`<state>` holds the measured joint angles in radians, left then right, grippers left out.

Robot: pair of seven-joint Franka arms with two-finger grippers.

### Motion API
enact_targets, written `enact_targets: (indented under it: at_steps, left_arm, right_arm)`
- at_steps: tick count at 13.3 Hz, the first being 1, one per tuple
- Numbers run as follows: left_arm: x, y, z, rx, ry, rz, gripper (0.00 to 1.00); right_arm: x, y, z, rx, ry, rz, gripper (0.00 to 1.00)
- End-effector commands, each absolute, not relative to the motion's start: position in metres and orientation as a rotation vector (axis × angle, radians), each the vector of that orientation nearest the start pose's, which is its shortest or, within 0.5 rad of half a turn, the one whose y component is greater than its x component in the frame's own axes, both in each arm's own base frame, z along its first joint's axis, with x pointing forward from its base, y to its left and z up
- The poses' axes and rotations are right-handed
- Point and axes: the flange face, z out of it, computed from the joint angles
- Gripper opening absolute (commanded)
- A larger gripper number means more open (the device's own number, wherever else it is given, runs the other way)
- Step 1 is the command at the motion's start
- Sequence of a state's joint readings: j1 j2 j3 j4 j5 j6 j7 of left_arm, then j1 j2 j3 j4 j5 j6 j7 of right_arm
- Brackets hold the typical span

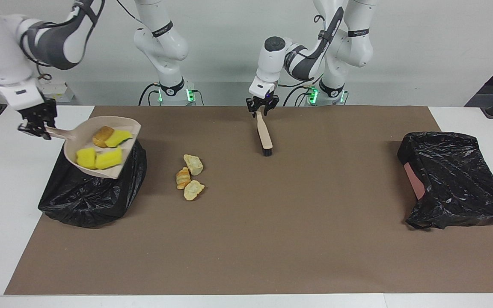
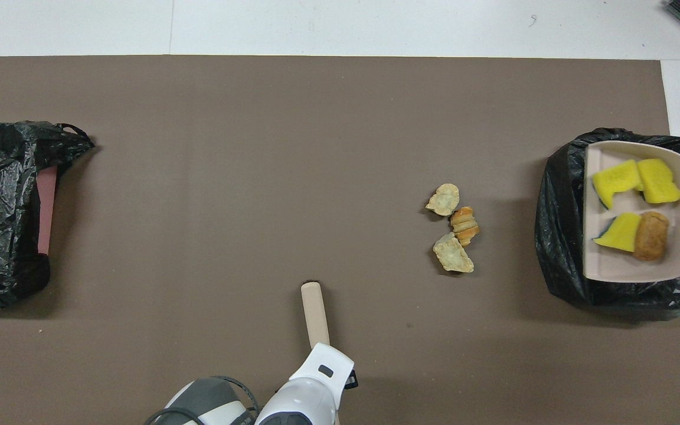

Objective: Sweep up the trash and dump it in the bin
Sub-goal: 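Carry the dustpan to the black bag with the right gripper, then tip the dustpan into the black bag with the right gripper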

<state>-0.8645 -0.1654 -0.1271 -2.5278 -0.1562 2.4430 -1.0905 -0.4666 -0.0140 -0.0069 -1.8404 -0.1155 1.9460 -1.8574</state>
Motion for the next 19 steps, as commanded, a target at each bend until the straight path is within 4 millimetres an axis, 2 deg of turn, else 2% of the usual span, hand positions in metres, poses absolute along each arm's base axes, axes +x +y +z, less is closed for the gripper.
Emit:
enact_targets:
  at_steps: [1, 2, 4, 5, 8, 11, 13, 16, 18, 19]
  left_arm:
    - [0.285, -0.367, 0.364, -3.242, -0.458, 0.009, 1.00]
    - [0.295, -0.364, 0.372, -3.233, -0.489, 0.015, 1.00]
    - [0.339, -0.340, 0.387, -3.231, -0.623, -0.020, 1.00]
    - [0.353, -0.331, 0.389, -3.239, -0.606, -0.032, 1.00]
    - [0.393, -0.290, 0.398, -3.251, -0.472, -0.055, 1.00]
    - [0.436, -0.242, 0.429, -3.243, -0.313, -0.009, 1.00]
    - [0.467, -0.195, 0.448, -3.243, -0.206, 0.017, 1.00]
    - [0.495, -0.139, 0.477, -3.244, -0.197, 0.027, 1.00]
    - [0.506, -0.108, 0.503, -3.217, -0.069, 0.038, 1.00]
    - [0.509, -0.098, 0.517, -3.190, 0.006, 0.034, 1.00]
  right_arm:
    - [0.495, -0.283, 0.548, -2.529, -2.212, 0.159, 0.00]
    - [0.495, -0.287, 0.549, -2.552, -2.246, 0.249, 0.00]
    - [0.498, -0.286, 0.548, -2.643, -2.229, 0.395, 0.00]
    - [0.497, -0.283, 0.548, -2.695, -2.205, 0.489, 0.00]
    - [0.506, -0.255, 0.543, -2.830, -2.128, 0.642, 0.00]
    - [0.505, -0.228, 0.542, -2.934, -2.050, 0.839, 0.00]
    - [0.509, -0.211, 0.546, -2.941, -2.096, 0.986, 0.00]
    - [0.506, -0.208, 0.552, -2.924, -2.176, 1.151, 0.00]
    - [0.507, -0.206, 0.555, -2.904, -2.224, 1.236, 0.00]
    - [0.510, -0.196, 0.560, -2.880, -2.279, 1.289, 0.00]
